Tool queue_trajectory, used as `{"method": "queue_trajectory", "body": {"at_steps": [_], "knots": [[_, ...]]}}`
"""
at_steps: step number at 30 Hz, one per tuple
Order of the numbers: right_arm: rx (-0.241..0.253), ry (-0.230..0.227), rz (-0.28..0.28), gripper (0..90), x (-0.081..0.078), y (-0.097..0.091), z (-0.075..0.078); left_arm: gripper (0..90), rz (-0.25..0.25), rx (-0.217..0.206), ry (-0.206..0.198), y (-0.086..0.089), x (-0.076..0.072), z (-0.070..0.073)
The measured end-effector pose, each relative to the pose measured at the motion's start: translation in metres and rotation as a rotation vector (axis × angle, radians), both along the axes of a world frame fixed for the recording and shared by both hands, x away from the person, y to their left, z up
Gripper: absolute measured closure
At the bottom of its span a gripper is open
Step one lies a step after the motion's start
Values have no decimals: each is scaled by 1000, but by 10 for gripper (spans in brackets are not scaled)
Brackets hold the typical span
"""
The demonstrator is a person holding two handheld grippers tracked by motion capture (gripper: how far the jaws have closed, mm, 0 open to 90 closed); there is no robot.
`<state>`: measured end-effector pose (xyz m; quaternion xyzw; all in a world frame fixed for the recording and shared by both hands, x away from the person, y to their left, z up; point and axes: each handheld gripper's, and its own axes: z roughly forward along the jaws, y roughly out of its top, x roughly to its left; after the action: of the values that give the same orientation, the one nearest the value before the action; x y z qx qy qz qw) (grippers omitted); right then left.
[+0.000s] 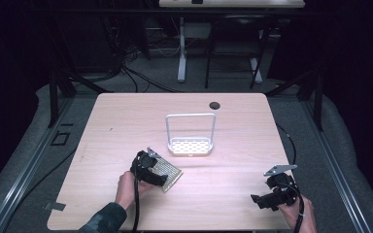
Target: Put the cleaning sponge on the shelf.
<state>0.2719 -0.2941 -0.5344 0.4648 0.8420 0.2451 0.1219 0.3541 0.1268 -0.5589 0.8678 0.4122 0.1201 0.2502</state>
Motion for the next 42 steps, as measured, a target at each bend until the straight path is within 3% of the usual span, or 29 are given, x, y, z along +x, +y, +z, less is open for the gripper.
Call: {"method": "queue_trajectory", "body": {"at_steps": [7, 10, 14, 17, 23, 26, 33, 42], "knots": [[5, -2, -7, 31, -1, 0, 2, 279, 15, -18, -20, 4, -2, -1], [-3, -4, -5, 32, -1, 0, 2, 369, 25, -26, -54, 7, -4, -1], [-5, 2, -2, 32, -1, 0, 1, 448, 22, -29, -69, 9, -5, -2], [3, -5, -6, 32, -1, -1, 2, 539, 18, -27, -87, 9, -6, -2], [0, 0, -6, 33, -1, -1, 2, 614, 9, -14, -110, 8, -8, -2], [-3, -4, -4, 34, -1, -1, 3, 726, -10, 0, -131, 6, -10, -2], [-2, -1, -3, 37, -1, 0, 2, 844, -45, 21, -164, 3, -14, -2], [-4, -5, -4, 39, 0, -1, 2, 879, -85, 37, -180, 3, -14, 2]]}}
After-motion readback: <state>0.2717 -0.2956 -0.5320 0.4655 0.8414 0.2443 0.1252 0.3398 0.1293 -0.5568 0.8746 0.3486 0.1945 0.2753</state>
